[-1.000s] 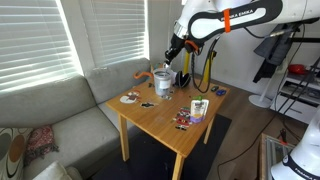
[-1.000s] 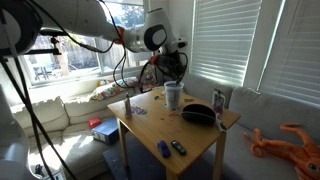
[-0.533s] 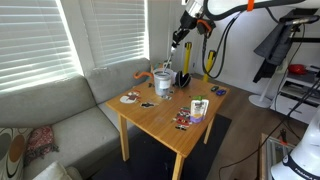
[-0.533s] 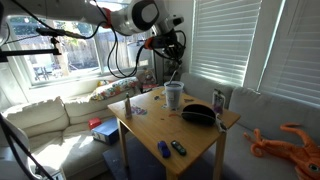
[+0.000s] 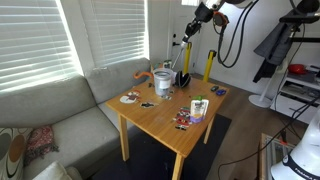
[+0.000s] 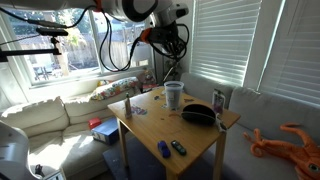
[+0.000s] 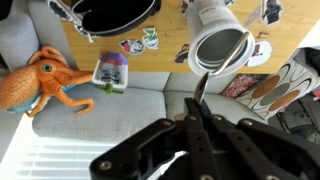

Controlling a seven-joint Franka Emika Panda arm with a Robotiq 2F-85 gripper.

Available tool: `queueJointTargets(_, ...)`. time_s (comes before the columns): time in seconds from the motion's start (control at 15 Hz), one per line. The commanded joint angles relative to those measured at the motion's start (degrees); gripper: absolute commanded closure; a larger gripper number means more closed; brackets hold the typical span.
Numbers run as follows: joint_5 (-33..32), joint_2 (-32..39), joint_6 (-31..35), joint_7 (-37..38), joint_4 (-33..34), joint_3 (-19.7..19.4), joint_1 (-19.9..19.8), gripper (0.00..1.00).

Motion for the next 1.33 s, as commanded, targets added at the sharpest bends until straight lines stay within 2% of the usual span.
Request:
queueJointTargets(0.0,7.4,-2.7,-6.2,-7.2,-5.2,-3.2,0.8,0.99)
queueJointTargets(0.2,8.9,-2.0,-10.0,-10.1,-8.6,-4.6,0.1,0.99)
queueJointTargets(0.67,14.4,0.8,-2.2,-11.7,-18.7,-5.1,0.3,0.99)
queueJointTargets(1.27,17.2,3.8,3.5,-11.3,-22.5,-4.5,-0.1,0.99)
